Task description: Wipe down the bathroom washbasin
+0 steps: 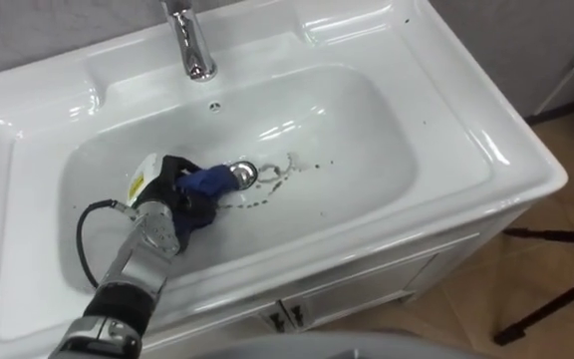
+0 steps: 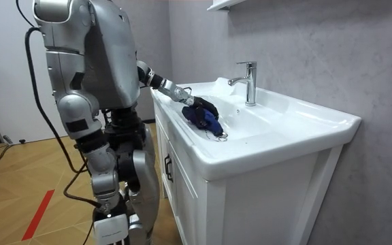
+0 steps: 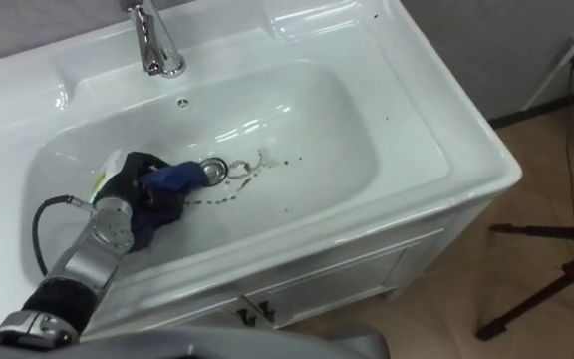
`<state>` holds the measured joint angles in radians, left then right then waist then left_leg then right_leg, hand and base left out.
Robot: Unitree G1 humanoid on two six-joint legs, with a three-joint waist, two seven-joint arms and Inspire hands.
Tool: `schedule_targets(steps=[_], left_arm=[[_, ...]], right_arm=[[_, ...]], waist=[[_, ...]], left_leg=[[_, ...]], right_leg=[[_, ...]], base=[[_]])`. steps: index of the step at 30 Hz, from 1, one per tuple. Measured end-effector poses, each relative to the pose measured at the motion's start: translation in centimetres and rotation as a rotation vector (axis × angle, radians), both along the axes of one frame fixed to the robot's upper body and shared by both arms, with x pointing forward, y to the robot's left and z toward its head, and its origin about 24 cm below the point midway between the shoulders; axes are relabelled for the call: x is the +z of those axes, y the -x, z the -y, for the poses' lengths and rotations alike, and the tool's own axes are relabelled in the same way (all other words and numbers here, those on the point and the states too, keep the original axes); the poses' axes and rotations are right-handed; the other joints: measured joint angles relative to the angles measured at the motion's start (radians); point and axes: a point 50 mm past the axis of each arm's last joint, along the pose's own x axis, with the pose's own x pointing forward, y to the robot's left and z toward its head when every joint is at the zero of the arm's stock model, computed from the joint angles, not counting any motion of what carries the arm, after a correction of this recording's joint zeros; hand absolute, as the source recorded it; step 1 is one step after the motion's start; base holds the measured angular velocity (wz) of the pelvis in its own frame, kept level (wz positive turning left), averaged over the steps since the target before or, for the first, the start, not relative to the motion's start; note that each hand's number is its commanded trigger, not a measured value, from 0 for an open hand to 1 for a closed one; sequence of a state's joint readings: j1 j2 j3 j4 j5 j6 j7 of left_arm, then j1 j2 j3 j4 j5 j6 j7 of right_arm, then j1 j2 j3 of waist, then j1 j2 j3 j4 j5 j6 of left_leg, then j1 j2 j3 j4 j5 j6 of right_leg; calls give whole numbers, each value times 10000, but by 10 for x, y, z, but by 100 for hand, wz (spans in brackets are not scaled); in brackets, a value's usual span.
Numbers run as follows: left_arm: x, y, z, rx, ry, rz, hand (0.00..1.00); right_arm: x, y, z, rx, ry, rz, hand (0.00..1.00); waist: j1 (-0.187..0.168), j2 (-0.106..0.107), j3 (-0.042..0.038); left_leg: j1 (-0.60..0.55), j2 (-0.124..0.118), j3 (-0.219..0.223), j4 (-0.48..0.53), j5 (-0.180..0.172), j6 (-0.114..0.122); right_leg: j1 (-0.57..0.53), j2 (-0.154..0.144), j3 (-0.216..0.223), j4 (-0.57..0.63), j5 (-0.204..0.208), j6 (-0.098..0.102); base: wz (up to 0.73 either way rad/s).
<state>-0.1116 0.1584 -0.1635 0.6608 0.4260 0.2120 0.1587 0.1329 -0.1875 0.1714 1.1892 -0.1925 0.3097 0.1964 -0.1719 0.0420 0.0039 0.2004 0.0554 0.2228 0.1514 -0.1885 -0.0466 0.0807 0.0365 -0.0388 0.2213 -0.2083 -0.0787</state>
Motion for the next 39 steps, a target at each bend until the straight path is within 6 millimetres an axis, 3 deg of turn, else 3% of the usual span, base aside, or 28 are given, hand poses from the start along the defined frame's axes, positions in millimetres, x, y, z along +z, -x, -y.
schedule_targets(steps=[4,8,13,19,24,34,39], left_arm=[[1,-5,8,-306,61,-136,100],[3,-12,26,-515,725,-44,100],[4,-15,30,-144,1614,-70,100],[7,-20,40,-95,2553,12,100],[10,-25,58,-803,2813,0,100],[15,-31,67,-990,3111,131,100],[18,-35,74,-755,3903,136,100]], right_arm=[[0,4,1,-319,-56,-198,0],[0,8,1,-471,-32,-324,0],[0,9,1,-501,69,-335,0],[0,7,1,-500,39,-285,0],[1,7,1,-620,-143,-387,0],[0,9,-1,-1186,-269,-335,0],[0,11,-3,-1650,-366,-298,0]], waist=[[-473,40,-12],[-693,73,-4],[-894,72,-4],[-1070,74,-5],[-1238,74,-5],[-1322,-4,19],[-1374,-122,86]], left_leg=[[-78,5,251,-6,0,0],[-211,5,370,-14,2,1],[-302,0,392,-22,-5,8],[-502,-8,548,-19,-19,32],[-507,-7,1047,-18,-19,34],[-499,-6,1248,-16,-30,50],[-507,-20,1290,-15,-38,65]], right_leg=[[-75,-1,29,6,7,10],[-347,-3,101,179,35,15],[-471,-12,119,166,39,20],[-646,-34,87,165,64,71],[-685,-61,123,185,79,97],[-881,-31,370,377,82,109],[-913,-24,464,374,89,148]], base=[[-4],[-9],[-1],[4],[-2],[-7],[-2]])
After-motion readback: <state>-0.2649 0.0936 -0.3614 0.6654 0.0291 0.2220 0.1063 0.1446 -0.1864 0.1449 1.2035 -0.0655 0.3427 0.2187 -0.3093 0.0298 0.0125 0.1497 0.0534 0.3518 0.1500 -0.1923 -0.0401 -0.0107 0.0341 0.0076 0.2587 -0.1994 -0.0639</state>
